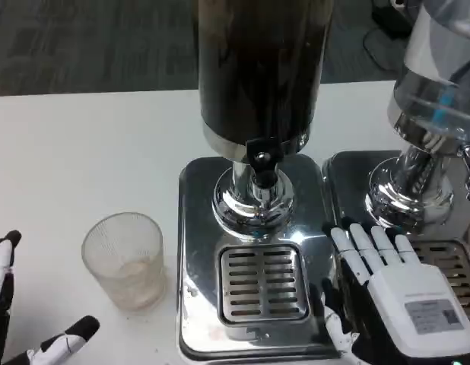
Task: Grasp the cup under the faucet to collect the drink, then remove the cup.
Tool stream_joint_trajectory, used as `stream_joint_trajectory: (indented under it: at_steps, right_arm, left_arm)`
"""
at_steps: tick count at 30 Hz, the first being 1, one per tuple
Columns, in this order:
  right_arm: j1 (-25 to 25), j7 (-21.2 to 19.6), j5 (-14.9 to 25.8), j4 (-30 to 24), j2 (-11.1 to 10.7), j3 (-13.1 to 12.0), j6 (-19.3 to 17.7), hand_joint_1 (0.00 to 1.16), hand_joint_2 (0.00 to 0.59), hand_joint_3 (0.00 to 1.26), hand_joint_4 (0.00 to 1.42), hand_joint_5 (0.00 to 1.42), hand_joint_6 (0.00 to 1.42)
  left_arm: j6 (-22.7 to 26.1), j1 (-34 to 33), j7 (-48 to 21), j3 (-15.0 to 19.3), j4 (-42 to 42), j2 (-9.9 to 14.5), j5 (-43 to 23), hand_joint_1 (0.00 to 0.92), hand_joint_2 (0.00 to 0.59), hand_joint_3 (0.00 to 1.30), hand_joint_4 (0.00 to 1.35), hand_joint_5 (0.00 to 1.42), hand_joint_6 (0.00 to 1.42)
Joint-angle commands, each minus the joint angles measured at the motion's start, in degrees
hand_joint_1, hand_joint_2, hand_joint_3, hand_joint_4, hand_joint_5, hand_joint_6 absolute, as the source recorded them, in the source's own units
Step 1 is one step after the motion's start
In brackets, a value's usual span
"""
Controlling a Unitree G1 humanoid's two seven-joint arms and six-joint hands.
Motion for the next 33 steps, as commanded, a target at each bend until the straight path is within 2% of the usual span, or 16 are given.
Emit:
stream_joint_trajectory:
  at_steps: [1, 9, 15, 20, 22, 24, 25, 26, 27, 33]
  right_arm:
    - [-0.4, -1.5, -0.7, 1.0, 1.7, 0.8, 1.4, 0.27, 0.57, 0.03, 0.0, 0.0, 0.0]
    - [-1.0, -4.8, -2.8, 4.3, 6.2, 4.5, 5.4, 0.26, 0.565, 0.03, 0.0, 0.0, 0.0]
    - [-2.0, -6.5, -3.7, 5.8, 8.3, 6.1, 8.1, 0.26, 0.564, 0.04, 0.0, 0.0, 0.0]
    - [-3.4, -6.4, -3.5, 6.9, 8.9, 7.2, 9.2, 0.25, 0.563, 0.04, 0.0, 0.0, 0.0]
    - [-3.9, -6.0, -3.5, 6.9, 8.7, 7.4, 9.5, 0.25, 0.563, 0.04, 0.0, 0.0, 0.0]
    - [-4.3, -5.8, -3.3, 7.0, 8.5, 7.6, 9.8, 0.25, 0.563, 0.05, 0.0, 0.0, 0.0]
    - [-4.4, -5.6, -3.1, 7.0, 8.4, 7.7, 9.8, 0.25, 0.563, 0.05, 0.0, 0.0, 0.0]
    - [-4.4, -5.6, -3.0, 6.9, 8.2, 7.8, 9.8, 0.25, 0.563, 0.05, 0.0, 0.0, 0.0]
    - [-4.4, -5.5, -3.0, 6.7, 8.0, 7.8, 9.8, 0.25, 0.563, 0.05, 0.0, 0.0, 0.0]
    - [-4.5, -5.4, -2.3, 6.3, 7.3, 7.4, 9.9, 0.24, 0.563, 0.05, 0.0, 0.0, 0.0]
  left_arm:
    - [-2.3, -1.2, 1.8, 0.6, 4.6, -0.2, -2.7, 0.0, 0.03, 0.0, 0.0, 0.0, 0.0]
    - [-12.5, -9.3, -2.3, -0.3, 20.2, 4.1, -10.7, 0.0, 0.007, 0.0, 0.0, 0.0, 0.0]
    - [-17.7, -16.9, -3.7, -2.7, 28.9, 6.2, -11.2, 0.0, 0.001, 0.0, 0.0, 0.0, 0.0]
    - [-22.3, -19.5, -1.2, -3.4, 32.5, 7.0, -10.4, 0.0, 0.0, 0.11, 0.12, 0.12, 0.02]
    - [-24.1, -20.4, -0.9, -3.6, 34.3, 7.2, -10.5, 0.0, 0.0, 0.13, 0.1, 0.13, 0.03]
    - [-27.1, -21.4, -1.8, -4.2, 36.7, 7.5, -11.3, 0.0, 0.0, 0.08, 0.01, 0.12, 0.01]
    - [-28.8, -22.4, -4.1, -5.0, 38.4, 7.8, -12.4, 0.0, 0.0, 0.02, 0.0, 0.1, 0.0]
    - [-30.2, -23.4, -6.5, -5.9, 40.0, 8.0, -13.2, 0.0, 0.0, 0.0, 0.0, 0.02, 0.0]
    - [-31.2, -24.3, -8.5, -6.7, 41.1, 8.1, -13.8, 0.0, 0.0, 0.0, 0.0, 0.0, 0.0]
    - [-32.7, -26.7, -13.3, -8.8, 42.7, 7.8, -15.2, 0.0, 0.0, 0.0, 0.0, 0.0, 0.0]
